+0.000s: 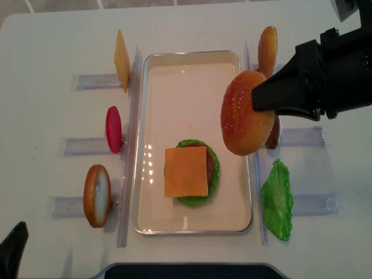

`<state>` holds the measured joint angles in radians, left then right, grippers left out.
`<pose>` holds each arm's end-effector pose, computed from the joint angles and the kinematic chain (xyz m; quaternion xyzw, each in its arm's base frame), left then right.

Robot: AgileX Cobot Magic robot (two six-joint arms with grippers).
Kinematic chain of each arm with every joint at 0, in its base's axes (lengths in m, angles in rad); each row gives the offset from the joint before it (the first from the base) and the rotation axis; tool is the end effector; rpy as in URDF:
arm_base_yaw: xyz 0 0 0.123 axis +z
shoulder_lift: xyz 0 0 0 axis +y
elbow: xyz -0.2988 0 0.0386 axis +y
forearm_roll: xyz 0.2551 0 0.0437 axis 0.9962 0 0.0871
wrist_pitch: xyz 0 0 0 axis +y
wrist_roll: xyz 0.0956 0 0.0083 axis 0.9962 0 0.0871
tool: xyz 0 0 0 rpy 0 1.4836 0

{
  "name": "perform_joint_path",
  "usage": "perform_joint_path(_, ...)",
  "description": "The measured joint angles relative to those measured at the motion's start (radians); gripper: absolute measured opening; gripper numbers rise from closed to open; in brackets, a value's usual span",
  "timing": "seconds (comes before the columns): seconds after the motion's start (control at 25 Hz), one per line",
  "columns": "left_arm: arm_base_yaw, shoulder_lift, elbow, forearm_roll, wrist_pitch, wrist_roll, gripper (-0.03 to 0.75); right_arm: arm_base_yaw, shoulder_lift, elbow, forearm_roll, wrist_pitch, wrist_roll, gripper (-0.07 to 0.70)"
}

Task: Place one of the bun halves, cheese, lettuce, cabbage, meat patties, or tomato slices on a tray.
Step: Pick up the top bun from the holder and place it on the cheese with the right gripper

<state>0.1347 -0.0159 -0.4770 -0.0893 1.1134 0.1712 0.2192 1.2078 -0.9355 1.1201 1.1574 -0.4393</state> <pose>-0.0118 -0.0093 0.2675 0.0186 0.8674 0.0314 0.4963 0.1958 0.1247 0.3448 -0.1240 0.8471 0.4940 0.1517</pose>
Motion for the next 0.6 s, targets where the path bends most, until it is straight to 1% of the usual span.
perform_joint_path(0.04,0.000,0.000,0.000,0.000,0.000,0.000,0.641,0.004,0.013,0.000,0.016,-0.016,-0.009,0.198)
perform_joint_path(0.12,0.000,0.000,0.000,0.000,0.000,0.000,0.641,0.024,0.040,0.000,0.029,-0.025,-0.025,0.198)
perform_joint_path(0.36,0.000,0.000,0.000,0.000,0.000,0.000,0.641,0.141,0.131,0.000,0.083,-0.095,-0.079,0.198)
perform_joint_path(0.6,0.000,0.000,0.000,0.000,0.000,0.000,0.641,0.212,0.244,0.000,0.180,-0.124,-0.175,0.198)
